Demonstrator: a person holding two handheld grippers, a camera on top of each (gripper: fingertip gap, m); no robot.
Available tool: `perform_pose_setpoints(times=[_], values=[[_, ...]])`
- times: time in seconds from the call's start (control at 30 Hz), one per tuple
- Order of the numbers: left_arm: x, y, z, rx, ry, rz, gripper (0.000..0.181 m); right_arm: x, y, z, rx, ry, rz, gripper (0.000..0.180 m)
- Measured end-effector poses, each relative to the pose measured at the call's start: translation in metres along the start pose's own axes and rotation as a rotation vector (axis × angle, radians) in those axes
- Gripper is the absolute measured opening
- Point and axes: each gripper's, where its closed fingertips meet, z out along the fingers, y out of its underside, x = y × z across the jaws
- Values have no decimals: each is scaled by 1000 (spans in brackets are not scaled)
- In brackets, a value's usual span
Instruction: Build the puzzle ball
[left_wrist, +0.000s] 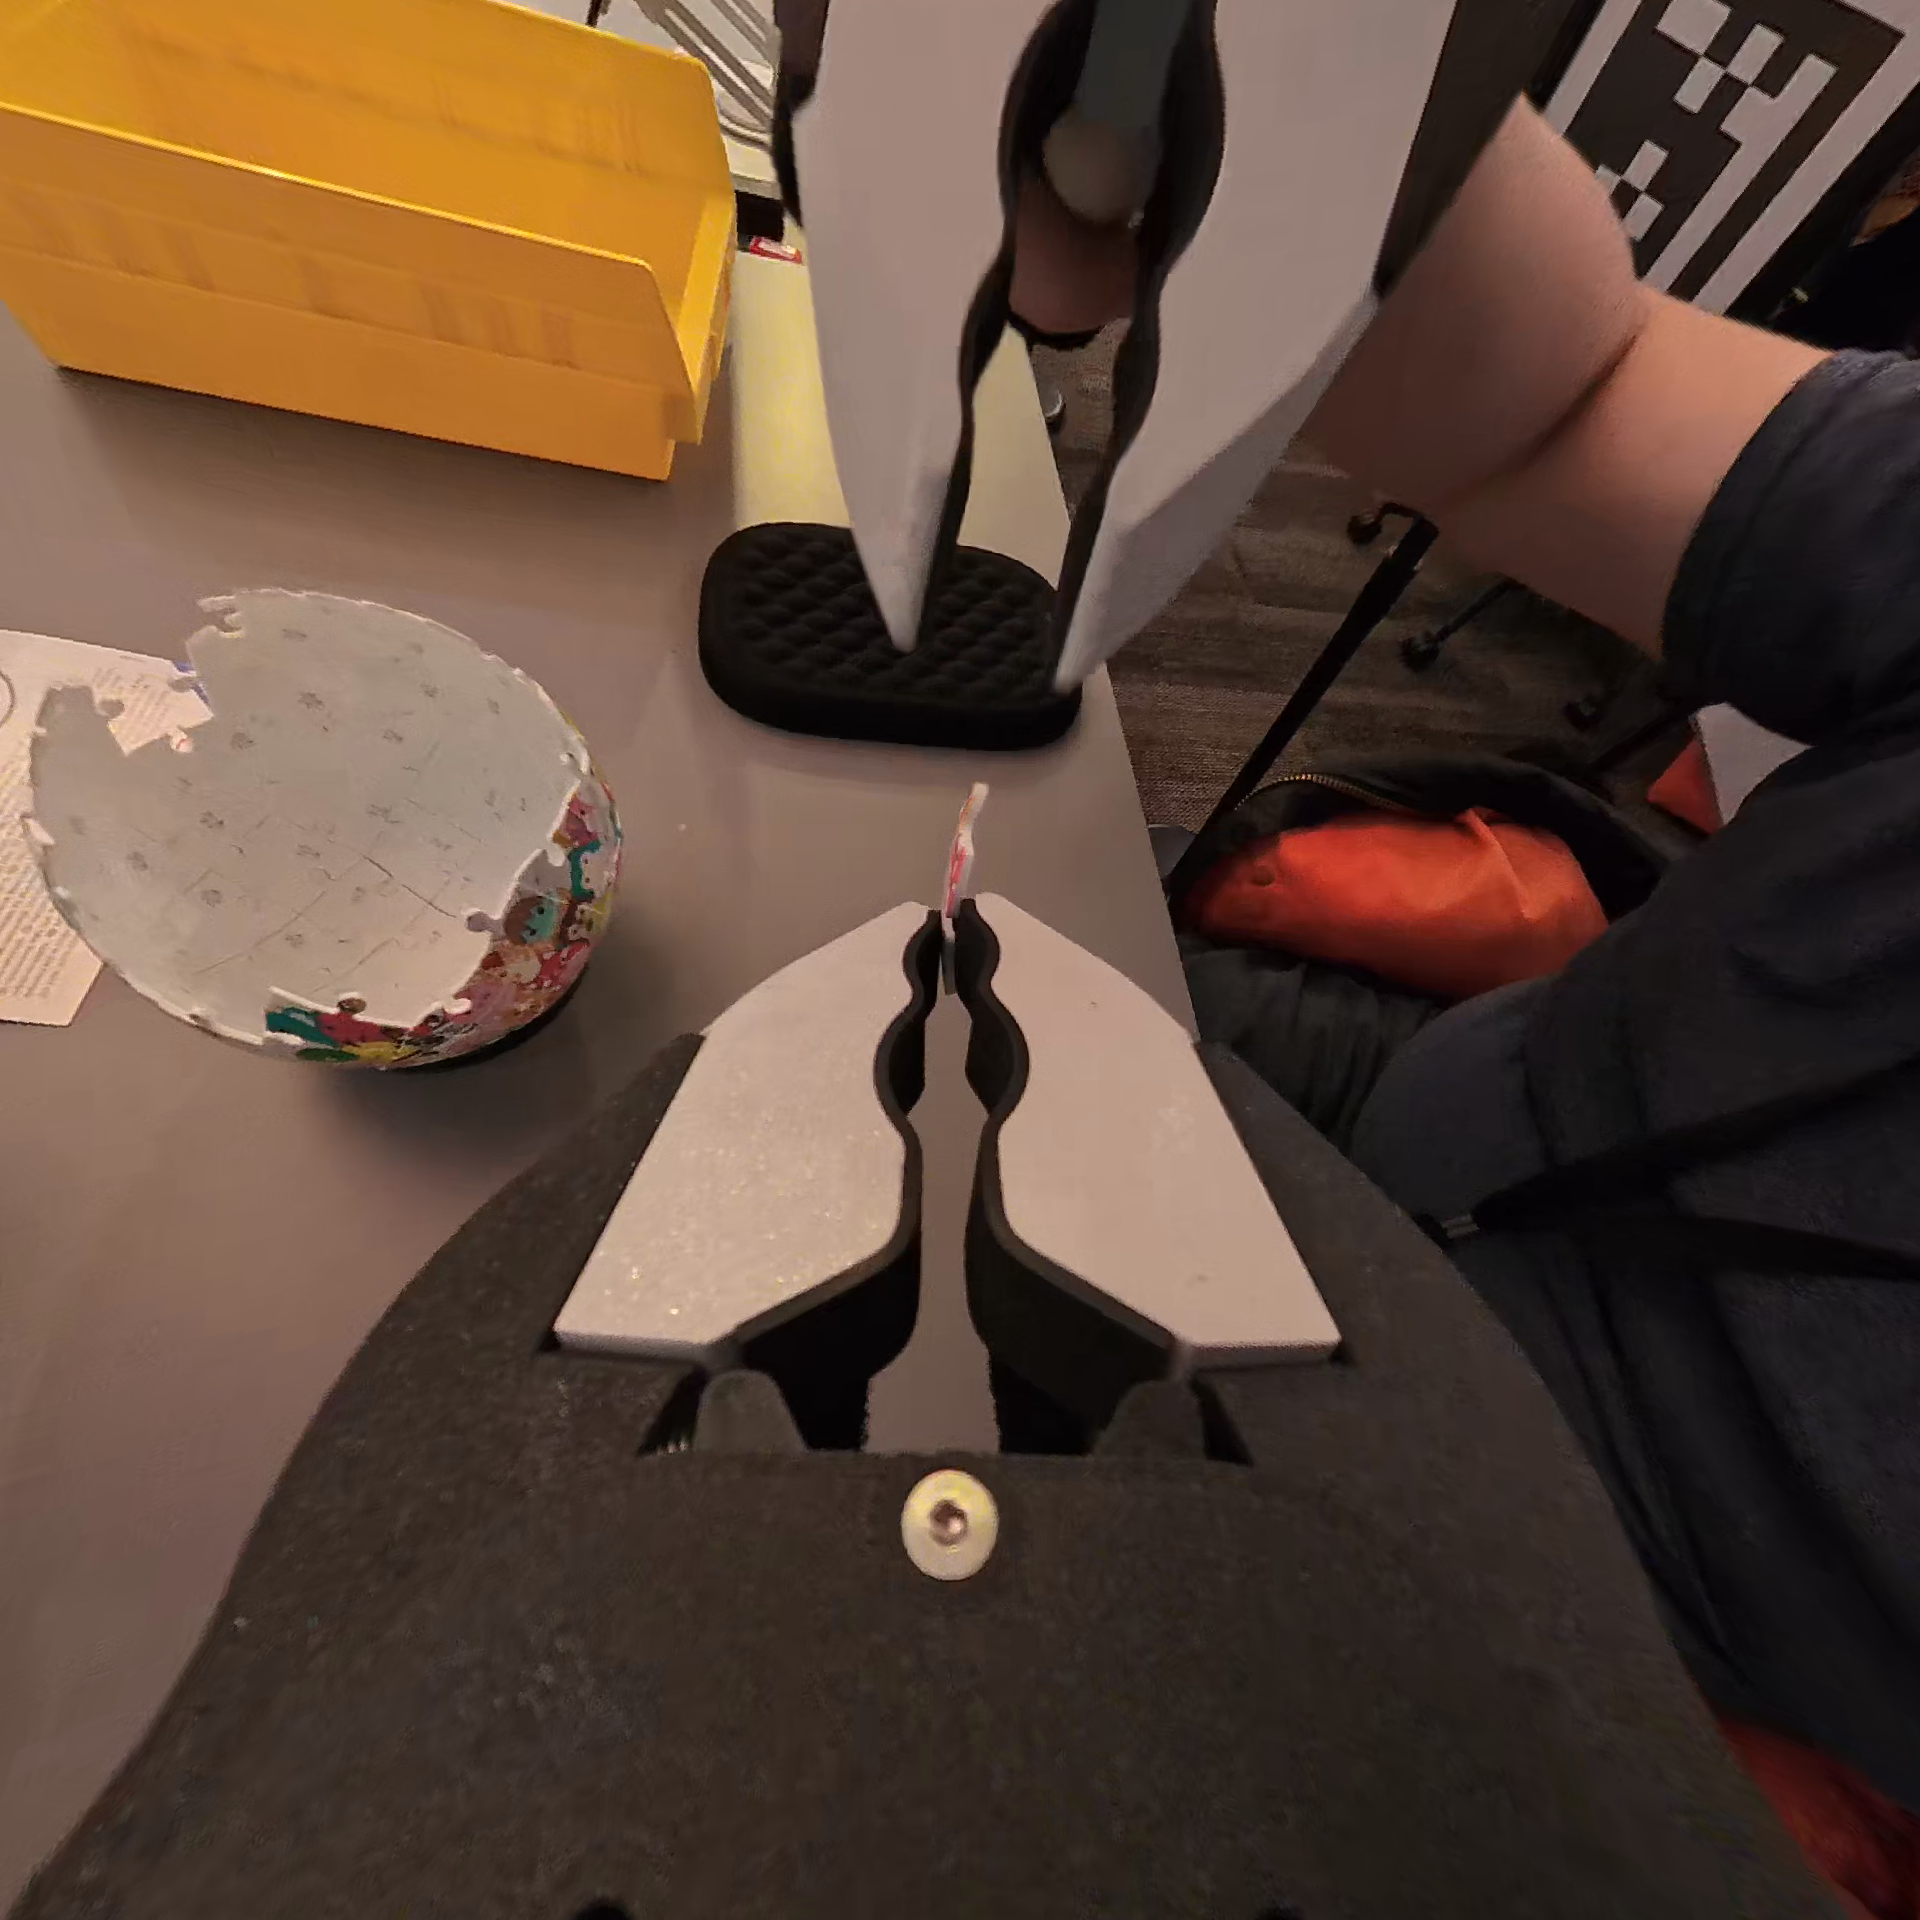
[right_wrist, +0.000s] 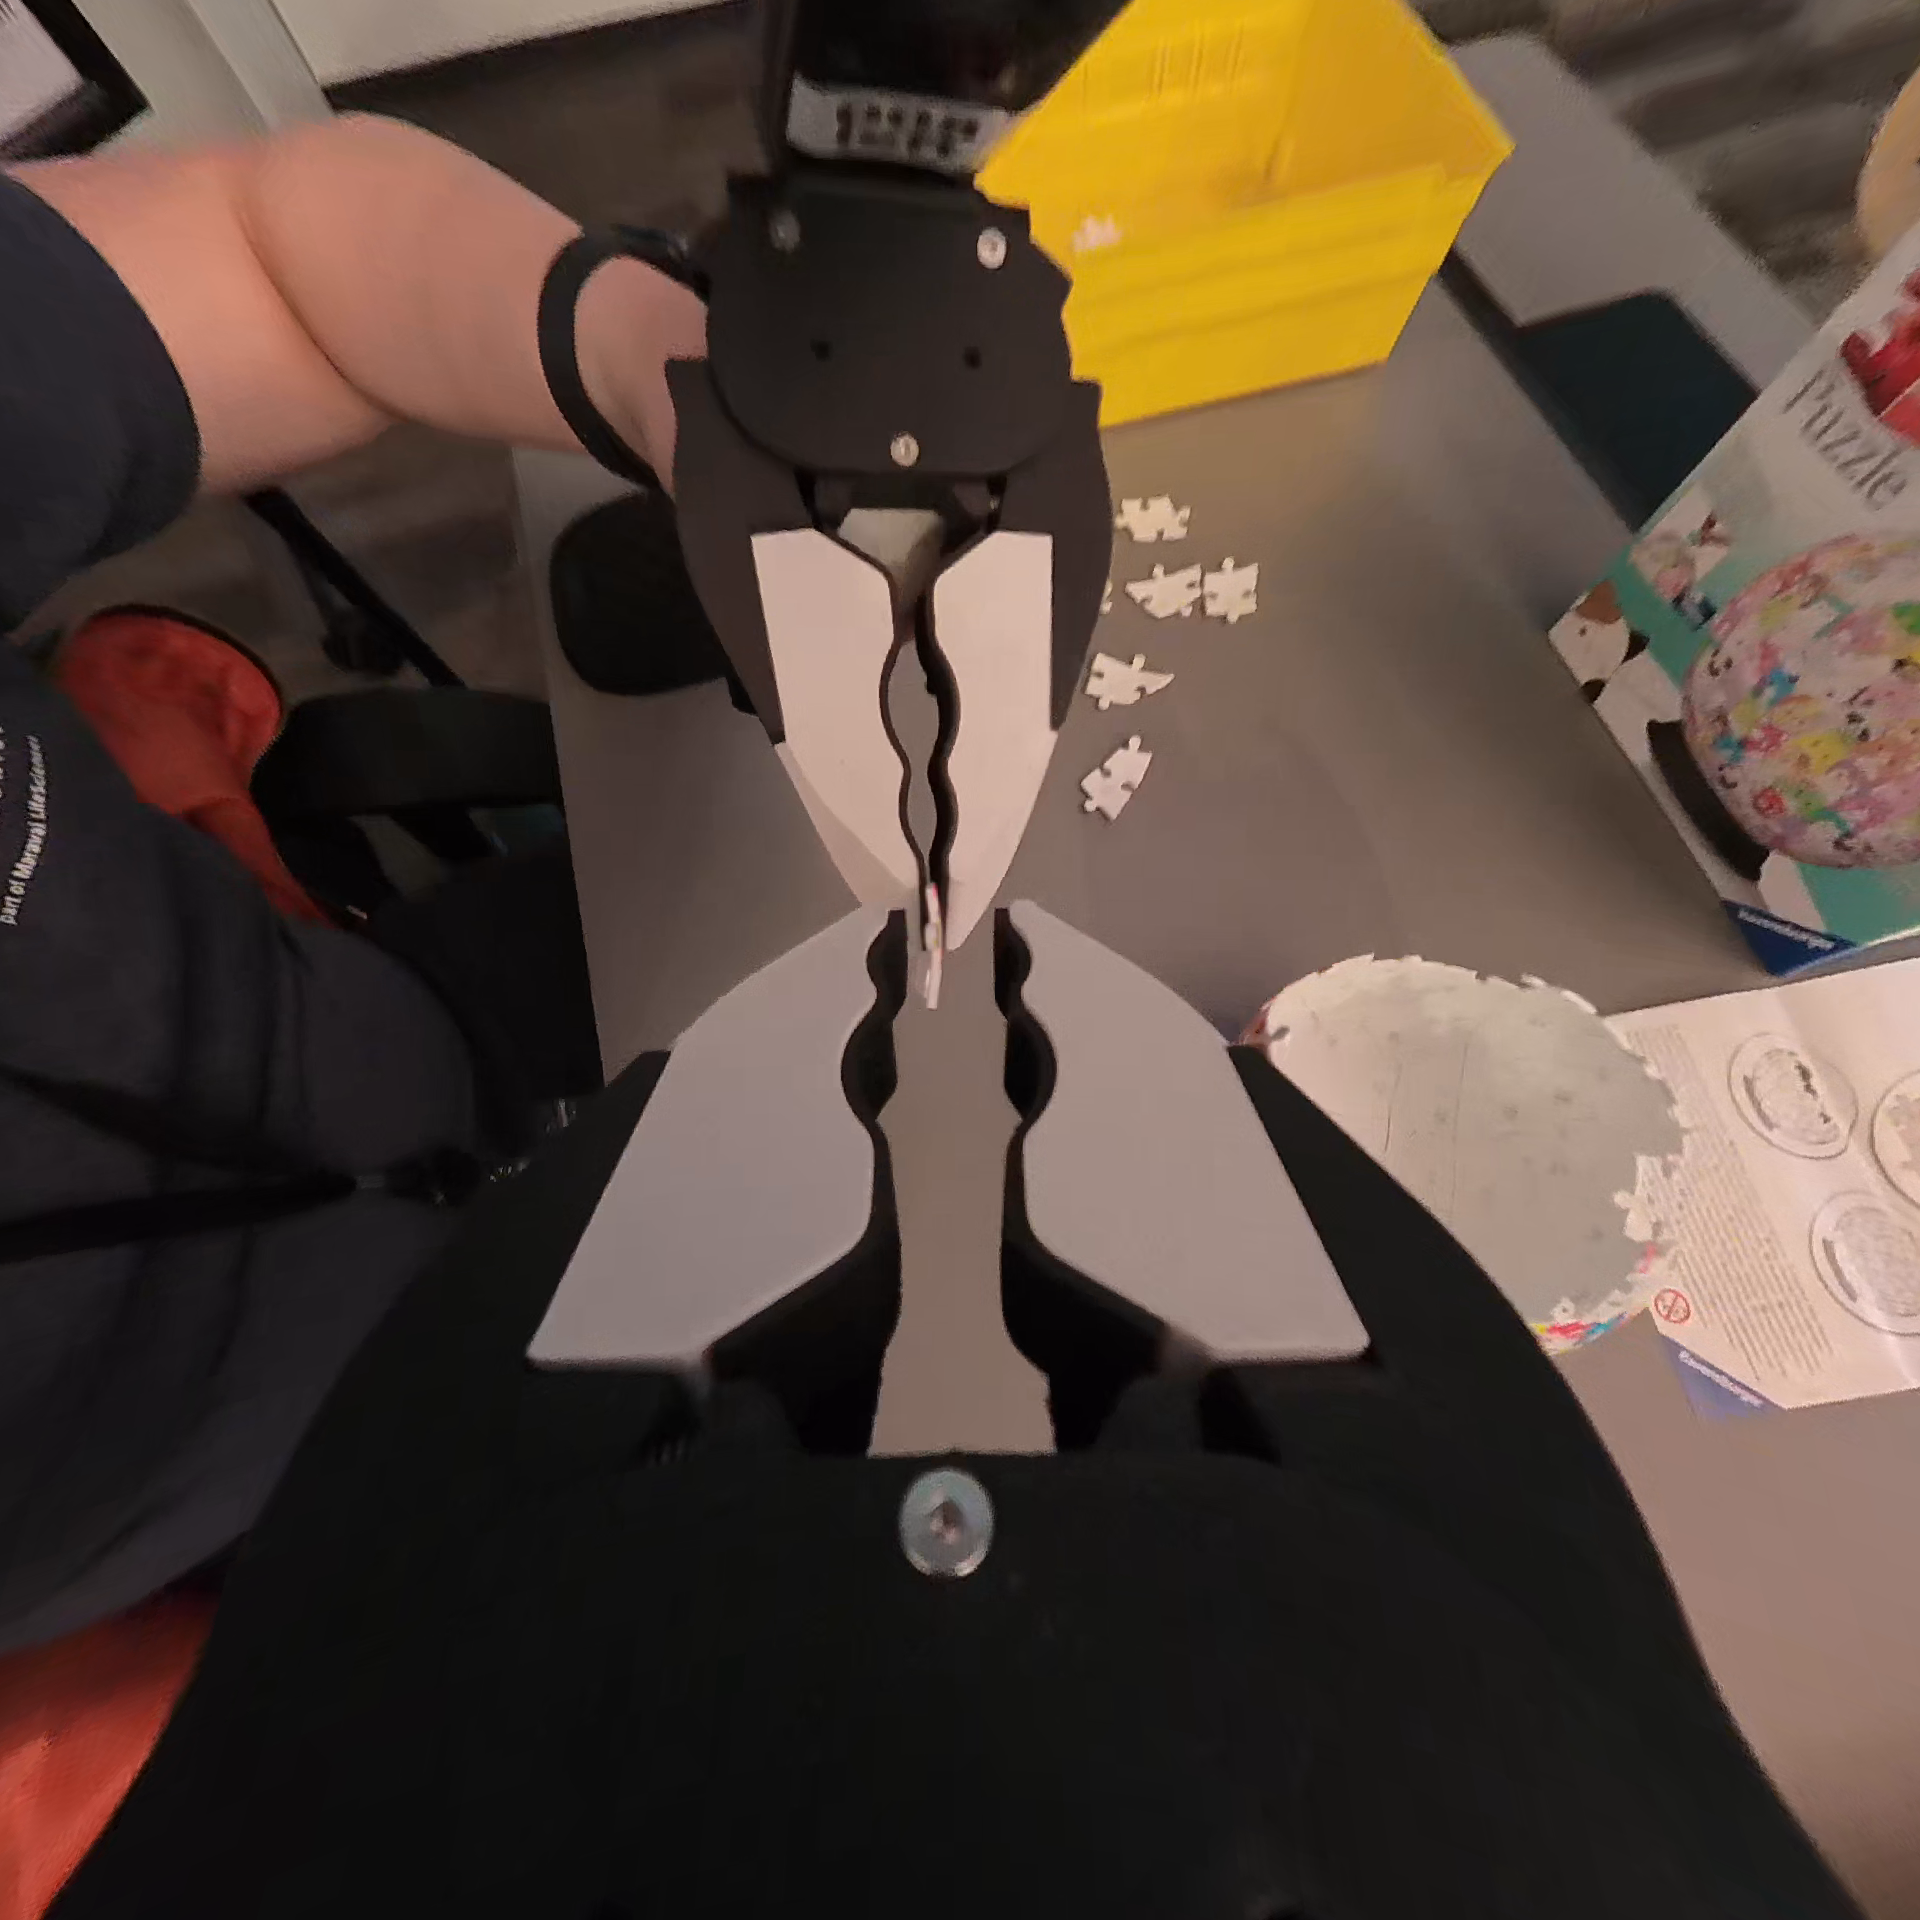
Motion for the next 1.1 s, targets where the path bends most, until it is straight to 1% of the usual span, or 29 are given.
perform_pose_setpoints(times=[0.1, 0.13, 0.17, 0.27, 0.33, 0.37, 0.4, 0.43, 0.5, 0.57, 0.63, 0.7, 0.8, 0.87, 1.0, 1.1], values=[[-5, -3, 0, 19, -4, -11, 2, 3, 11, 12, -94, -4, 11, 17], [-5, -5, -1, 25, 7, -11, 2, 7, 14, 14, -115, 12, 7, 14], [-8, -6, -1, 24, -3, -10, 2, 8, 13, 16, -106, 10, -5, 3], [-21, -15, -6, -10, -35, 31, 3, 20, 0, 16, -34, 72, -46, 3], [-32, -32, -13, -14, -66, 81, 4, 33, -12, 5, -13, 127, -85, 3], [-39, -42, -18, -15, -88, 95, 15, 40, -19, -3, -7, 138, -91, 3], [-48, -53, -22, -22, -115, 101, 38, 48, -25, -12, -7, 148, -93, 3], [-56, -62, -27, -30, -129, 113, 53, 59, -28, -20, -19, 164, -92, 3], [-72, -79, -34, -6, -145, 151, 54, 87, -25, -32, -64, 203, -79, 3], [-94, -86, -35, 5, -184, 173, 54, 117, -10, -35, -118, 231, -27, 3], [-113, -82, -28, -33, -181, 161, 54, 136, 13, -26, -186, 215, 26, 3], [-135, -75, -18, -57, -193, 153, 54, 155, 39, -16, -270, 255, 43, 3], [-164, -60, 2, -131, -194, 144, 56, 168, 60, -1, -316, 269, 43, 3], [-178, -52, 15, -178, -172, 132, 60, 173, 67, 5, -322, 260, 49, 3], [-196, -47, 37, -244, -145, 169, 65, 185, 72, 10, -315, 263, 71, 3], [-202, -50, 50, -261, -136, 201, 56, 193, 80, 12, -344, 277, 56, 3]])
